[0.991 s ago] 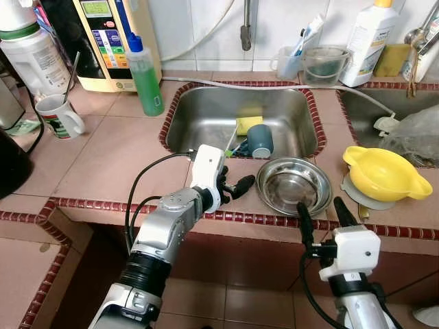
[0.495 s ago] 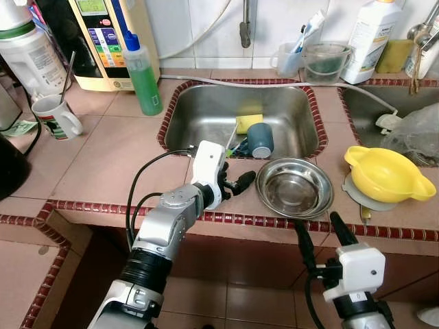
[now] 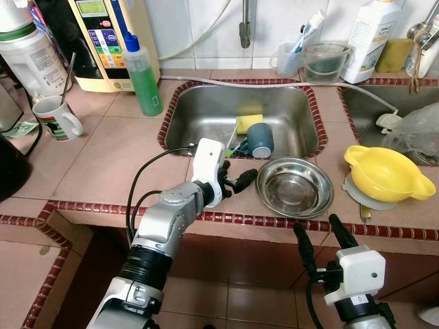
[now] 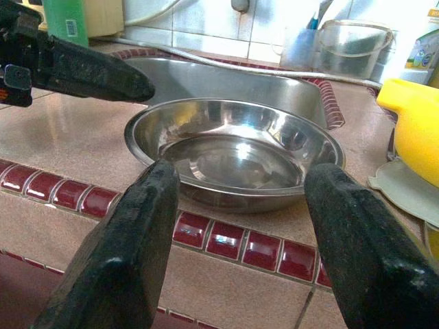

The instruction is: Kitchen organization

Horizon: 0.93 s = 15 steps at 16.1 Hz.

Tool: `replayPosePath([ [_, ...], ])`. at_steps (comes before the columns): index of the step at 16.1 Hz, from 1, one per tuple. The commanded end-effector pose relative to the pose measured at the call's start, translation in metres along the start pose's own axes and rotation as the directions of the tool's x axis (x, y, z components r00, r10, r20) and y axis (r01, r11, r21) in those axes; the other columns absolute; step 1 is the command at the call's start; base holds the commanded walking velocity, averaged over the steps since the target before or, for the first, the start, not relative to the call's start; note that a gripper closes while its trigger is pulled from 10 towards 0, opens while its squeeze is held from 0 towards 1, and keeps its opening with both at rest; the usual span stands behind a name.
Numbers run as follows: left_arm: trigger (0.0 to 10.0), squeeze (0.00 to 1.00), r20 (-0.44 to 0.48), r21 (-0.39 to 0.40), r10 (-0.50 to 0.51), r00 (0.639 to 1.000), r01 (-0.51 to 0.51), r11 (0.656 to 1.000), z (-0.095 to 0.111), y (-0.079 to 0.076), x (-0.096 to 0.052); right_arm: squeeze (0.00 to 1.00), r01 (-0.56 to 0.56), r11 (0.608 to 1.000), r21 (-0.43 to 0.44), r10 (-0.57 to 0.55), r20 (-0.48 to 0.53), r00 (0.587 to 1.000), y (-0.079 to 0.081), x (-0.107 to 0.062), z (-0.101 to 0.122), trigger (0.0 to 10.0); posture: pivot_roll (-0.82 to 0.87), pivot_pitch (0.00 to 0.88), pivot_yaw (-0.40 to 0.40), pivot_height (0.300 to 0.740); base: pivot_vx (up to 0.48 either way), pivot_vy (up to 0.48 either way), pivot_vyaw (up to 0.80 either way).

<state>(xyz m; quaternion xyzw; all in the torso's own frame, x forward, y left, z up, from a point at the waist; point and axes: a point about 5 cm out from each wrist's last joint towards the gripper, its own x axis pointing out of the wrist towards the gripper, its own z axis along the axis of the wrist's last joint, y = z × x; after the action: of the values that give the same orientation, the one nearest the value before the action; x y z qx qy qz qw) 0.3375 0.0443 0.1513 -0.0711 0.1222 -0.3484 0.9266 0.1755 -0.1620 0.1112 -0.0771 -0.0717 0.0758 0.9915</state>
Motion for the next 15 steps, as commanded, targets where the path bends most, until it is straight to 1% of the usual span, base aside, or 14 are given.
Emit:
replayPosePath([
  [1, 10.0, 0.0, -0.002, 0.009, -0.024, 1.0, 0.024, 1.0, 0.001, -0.004, 0.0, 0.0, -0.001, 1.0, 0.012, 0.001, -0.001, 1.0, 0.0, -0.001, 0.002, 10.0, -0.18, 0.115, 0.124, 0.74, 0.0, 0.0, 0.0],
  [9, 10.0, 0.0, -0.033, -0.004, -0.109, 0.993, 0.109, 0.994, -0.008, -0.033, 0.006, 0.0, 0.004, 1.0, 0.008, -0.004, -0.009, 1.0, 0.0, -0.003, 0.002, 10.0, -0.19, 0.128, 0.13, 0.74, 0.0, 0.0, 0.0],
  [15, 10.0, 0.0, -0.066, -0.019, -0.102, 0.993, 0.101, 0.995, -0.012, -0.038, 0.01, 0.0, 0.014, 1.0, 0.009, -0.014, -0.015, 1.0, 0.0, -0.006, 0.003, 10.0, -0.2, 0.14, 0.139, 0.74, 0.0, 0.0, 0.0],
])
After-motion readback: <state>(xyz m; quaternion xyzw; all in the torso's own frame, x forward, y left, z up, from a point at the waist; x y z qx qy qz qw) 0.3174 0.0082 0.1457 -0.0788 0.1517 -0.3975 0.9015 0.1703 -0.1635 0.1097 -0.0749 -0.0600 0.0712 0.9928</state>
